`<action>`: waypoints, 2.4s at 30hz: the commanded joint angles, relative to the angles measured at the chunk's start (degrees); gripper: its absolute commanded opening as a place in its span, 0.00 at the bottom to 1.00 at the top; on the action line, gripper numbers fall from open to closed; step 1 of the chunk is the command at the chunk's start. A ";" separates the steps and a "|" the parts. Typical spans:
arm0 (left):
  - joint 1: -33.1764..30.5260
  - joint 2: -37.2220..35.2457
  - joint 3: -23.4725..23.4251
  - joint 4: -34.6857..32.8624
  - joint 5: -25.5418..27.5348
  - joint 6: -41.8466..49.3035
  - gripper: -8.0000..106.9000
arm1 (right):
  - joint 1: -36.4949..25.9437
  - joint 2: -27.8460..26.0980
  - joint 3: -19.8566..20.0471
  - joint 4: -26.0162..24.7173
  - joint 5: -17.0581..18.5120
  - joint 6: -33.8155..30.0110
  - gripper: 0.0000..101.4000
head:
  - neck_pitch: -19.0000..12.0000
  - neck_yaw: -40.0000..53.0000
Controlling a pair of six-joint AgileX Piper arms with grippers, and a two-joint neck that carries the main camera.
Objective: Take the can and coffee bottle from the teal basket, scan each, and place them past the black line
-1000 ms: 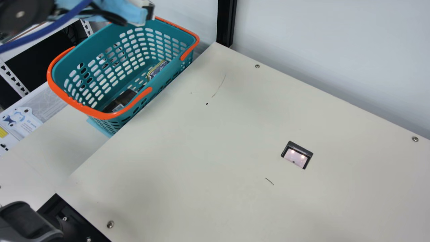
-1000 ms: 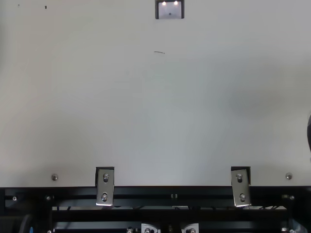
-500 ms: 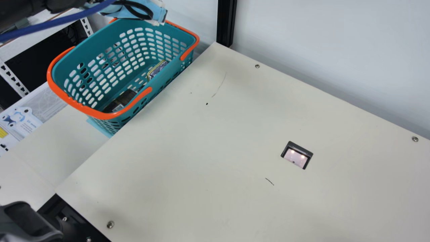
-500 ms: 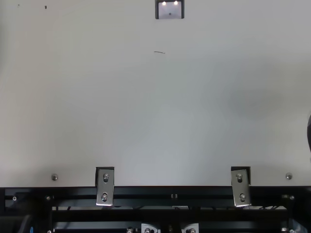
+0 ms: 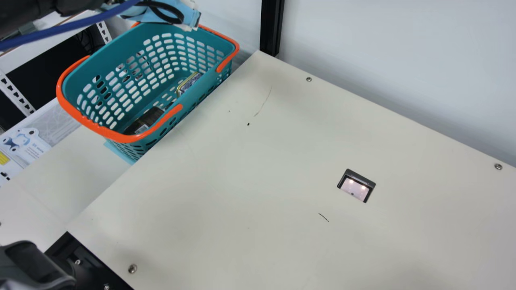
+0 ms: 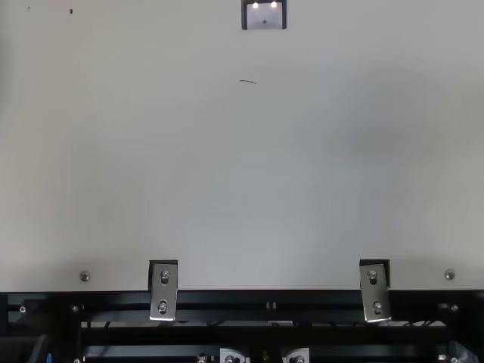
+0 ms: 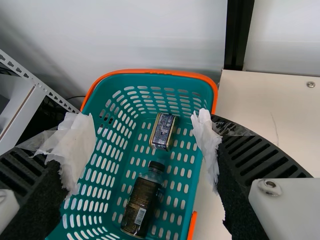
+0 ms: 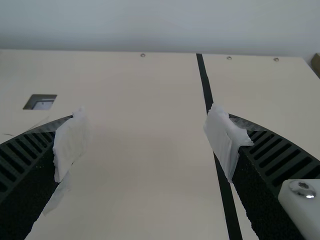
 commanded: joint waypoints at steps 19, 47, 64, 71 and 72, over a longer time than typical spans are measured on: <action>0.00 0.00 0.00 0.00 0.00 0.00 0.85 | 4.35 8.78 -38.35 14.46 25.23 20.46 1.00 | -1.04 0.71; 7.88 9.41 -9.49 -10.30 3.28 5.43 0.85 | 4.35 8.83 -38.77 14.39 25.30 21.70 1.00 | -1.04 0.71; 16.22 37.59 -37.07 -20.59 13.87 21.66 0.85 | 4.35 8.83 -38.77 14.39 25.30 21.70 1.00 | -1.04 0.71; 17.75 45.88 -43.22 -23.73 14.85 29.85 0.85 | 4.35 8.83 -38.77 14.39 25.30 21.70 1.00 | -1.04 0.71; 18.06 46.82 -43.88 -24.46 15.07 31.20 0.85 | 4.35 8.83 -38.77 14.39 25.30 21.70 1.00 | -1.04 0.71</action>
